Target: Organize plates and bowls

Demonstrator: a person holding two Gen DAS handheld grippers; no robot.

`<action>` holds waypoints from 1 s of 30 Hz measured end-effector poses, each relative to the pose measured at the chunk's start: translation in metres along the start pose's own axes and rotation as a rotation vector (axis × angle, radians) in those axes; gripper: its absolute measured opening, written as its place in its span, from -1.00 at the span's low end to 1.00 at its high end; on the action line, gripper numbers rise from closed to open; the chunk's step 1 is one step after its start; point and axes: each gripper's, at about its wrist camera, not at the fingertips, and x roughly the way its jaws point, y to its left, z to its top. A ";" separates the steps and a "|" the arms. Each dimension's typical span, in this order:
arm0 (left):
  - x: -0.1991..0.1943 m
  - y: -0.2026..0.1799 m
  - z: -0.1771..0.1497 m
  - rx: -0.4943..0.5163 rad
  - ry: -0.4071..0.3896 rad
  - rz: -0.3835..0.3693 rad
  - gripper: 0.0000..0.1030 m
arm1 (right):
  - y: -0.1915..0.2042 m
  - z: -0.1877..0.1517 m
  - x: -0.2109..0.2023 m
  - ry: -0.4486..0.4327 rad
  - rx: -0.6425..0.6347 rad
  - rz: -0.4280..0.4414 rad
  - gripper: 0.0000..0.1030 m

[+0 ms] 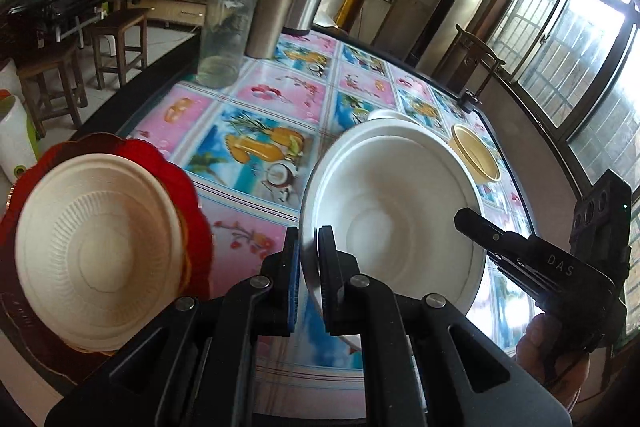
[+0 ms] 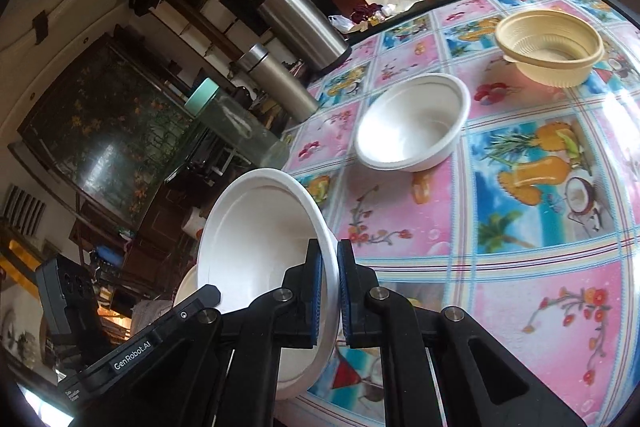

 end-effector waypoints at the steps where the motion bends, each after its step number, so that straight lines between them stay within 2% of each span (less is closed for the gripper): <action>1: -0.004 0.006 0.001 -0.005 -0.012 0.007 -0.87 | 0.008 -0.001 0.004 0.002 -0.010 0.006 -0.84; 7: -0.028 0.049 0.005 -0.046 -0.082 0.072 -0.86 | 0.059 -0.004 0.030 0.034 -0.074 0.056 -0.84; 14: -0.039 0.090 0.006 -0.102 -0.122 0.146 -0.85 | 0.109 -0.011 0.065 0.082 -0.136 0.100 -0.84; 20: -0.038 0.112 0.004 -0.138 -0.122 0.191 -0.85 | 0.129 -0.015 0.093 0.122 -0.163 0.108 -0.84; 30: -0.031 0.136 -0.002 -0.178 -0.102 0.261 -0.85 | 0.139 -0.034 0.129 0.202 -0.186 0.105 -0.84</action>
